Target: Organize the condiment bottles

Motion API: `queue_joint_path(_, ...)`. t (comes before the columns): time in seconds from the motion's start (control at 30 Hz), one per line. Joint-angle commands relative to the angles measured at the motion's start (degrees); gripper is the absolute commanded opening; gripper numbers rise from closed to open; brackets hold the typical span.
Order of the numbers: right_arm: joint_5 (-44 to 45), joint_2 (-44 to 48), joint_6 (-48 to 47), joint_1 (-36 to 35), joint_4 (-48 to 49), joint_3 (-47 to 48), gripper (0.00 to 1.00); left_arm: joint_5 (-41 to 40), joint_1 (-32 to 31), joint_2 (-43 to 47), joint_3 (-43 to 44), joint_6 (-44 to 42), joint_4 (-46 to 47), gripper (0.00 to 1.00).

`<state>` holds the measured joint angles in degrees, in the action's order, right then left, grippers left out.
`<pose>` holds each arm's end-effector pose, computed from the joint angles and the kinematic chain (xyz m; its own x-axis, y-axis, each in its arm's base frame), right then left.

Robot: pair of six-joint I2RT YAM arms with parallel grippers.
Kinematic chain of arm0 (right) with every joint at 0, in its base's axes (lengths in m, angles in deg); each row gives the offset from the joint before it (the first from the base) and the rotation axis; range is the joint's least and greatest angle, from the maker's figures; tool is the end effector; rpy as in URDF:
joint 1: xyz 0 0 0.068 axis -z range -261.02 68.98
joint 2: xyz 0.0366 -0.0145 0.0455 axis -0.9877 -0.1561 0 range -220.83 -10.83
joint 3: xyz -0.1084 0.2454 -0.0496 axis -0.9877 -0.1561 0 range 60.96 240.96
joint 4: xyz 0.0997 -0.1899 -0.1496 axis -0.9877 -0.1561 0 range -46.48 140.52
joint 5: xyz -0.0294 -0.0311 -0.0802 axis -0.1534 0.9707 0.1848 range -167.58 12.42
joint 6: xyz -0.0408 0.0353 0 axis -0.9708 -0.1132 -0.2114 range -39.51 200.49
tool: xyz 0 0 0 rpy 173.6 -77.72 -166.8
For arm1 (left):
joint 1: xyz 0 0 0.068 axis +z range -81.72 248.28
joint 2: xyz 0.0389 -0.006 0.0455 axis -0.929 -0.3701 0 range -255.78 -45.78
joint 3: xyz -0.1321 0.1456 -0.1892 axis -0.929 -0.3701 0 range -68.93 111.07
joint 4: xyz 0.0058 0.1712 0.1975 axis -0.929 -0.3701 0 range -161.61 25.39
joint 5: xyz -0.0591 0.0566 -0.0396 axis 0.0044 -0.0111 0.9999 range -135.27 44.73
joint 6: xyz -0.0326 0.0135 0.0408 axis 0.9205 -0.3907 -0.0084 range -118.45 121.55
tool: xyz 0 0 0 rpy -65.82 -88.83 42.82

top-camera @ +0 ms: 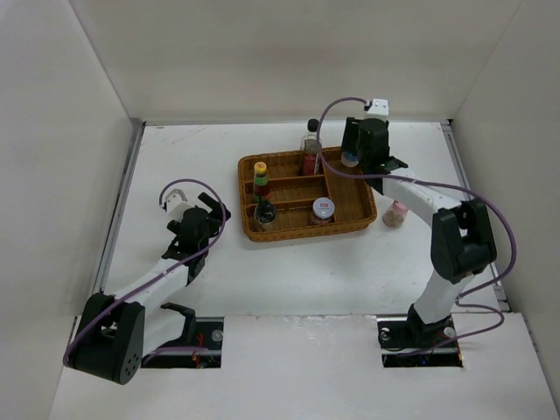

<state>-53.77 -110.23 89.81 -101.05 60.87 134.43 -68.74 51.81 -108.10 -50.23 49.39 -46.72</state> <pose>0.3924 0.1278 0.2921 -0.2406 0.0700 -0.9681 0.0921 0.9945 0.0490 0.2074 -0.0466 0.1754 -0.2173 -0.6448 -0.7328 -0.3651 0.7500 -0.5516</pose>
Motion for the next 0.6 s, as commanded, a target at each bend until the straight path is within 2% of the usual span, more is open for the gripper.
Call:
queue_joint_path(0.0, -2.01, -0.62, 2.01, -0.93, 6.17, 3.78, 0.56, 0.52, 0.52, -0.16, -0.07, 0.24, 2.94, 1.0)
queue_joint_path(0.37, -2.46, -6.25, 3.33, -2.69, 8.19, 2.47, 0.58, 0.08, 0.26, -0.43, 0.11, 0.15, 2.94, 1.0)
queue_joint_path(0.57, -1.76, -5.38, 3.6, -3.12, 8.29, 1.15, 0.84, 0.17, 0.08, -0.17, 0.2, 0.15, 2.94, 1.0)
